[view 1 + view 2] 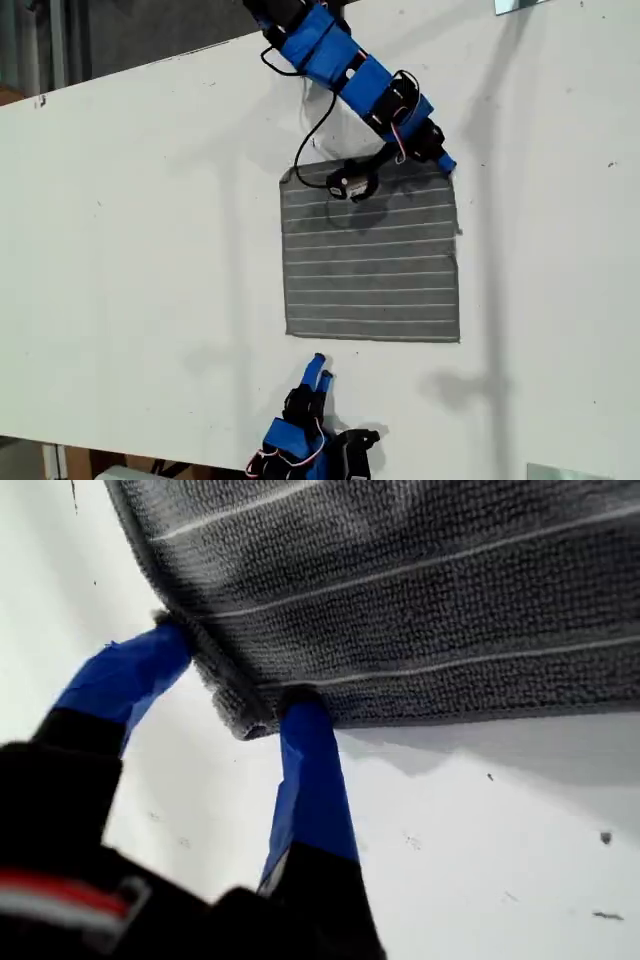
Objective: Grasp corners of a square towel and fold twice.
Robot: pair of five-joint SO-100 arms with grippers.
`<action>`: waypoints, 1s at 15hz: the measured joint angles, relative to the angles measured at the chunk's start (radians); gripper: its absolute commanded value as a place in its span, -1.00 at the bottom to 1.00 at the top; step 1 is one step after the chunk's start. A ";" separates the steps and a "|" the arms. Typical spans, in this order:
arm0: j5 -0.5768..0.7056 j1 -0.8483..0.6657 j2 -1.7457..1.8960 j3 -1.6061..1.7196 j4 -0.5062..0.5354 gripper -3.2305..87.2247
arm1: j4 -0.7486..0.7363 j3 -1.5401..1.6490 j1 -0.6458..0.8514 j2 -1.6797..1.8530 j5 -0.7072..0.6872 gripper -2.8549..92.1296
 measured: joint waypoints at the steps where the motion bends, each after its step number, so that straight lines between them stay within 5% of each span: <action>1: -0.015 0.023 0.006 0.000 -0.018 -0.47 | -0.051 0.008 -0.006 -0.012 0.012 -0.94; 4: -0.058 0.098 0.009 0.000 -0.106 -0.49 | -0.110 0.021 -0.006 -0.026 0.018 -0.94; 8: -0.055 0.107 -0.094 -0.147 -0.055 -0.51 | -0.112 0.028 -0.006 -0.026 0.018 -0.94; 12: -0.012 0.222 -0.884 -0.701 -0.160 -0.49 | -0.112 0.031 -0.002 -0.026 0.018 -0.94; 15: -0.109 0.342 -1.433 -0.957 -0.235 -0.50 | -0.106 0.031 -0.002 -0.026 0.018 -0.94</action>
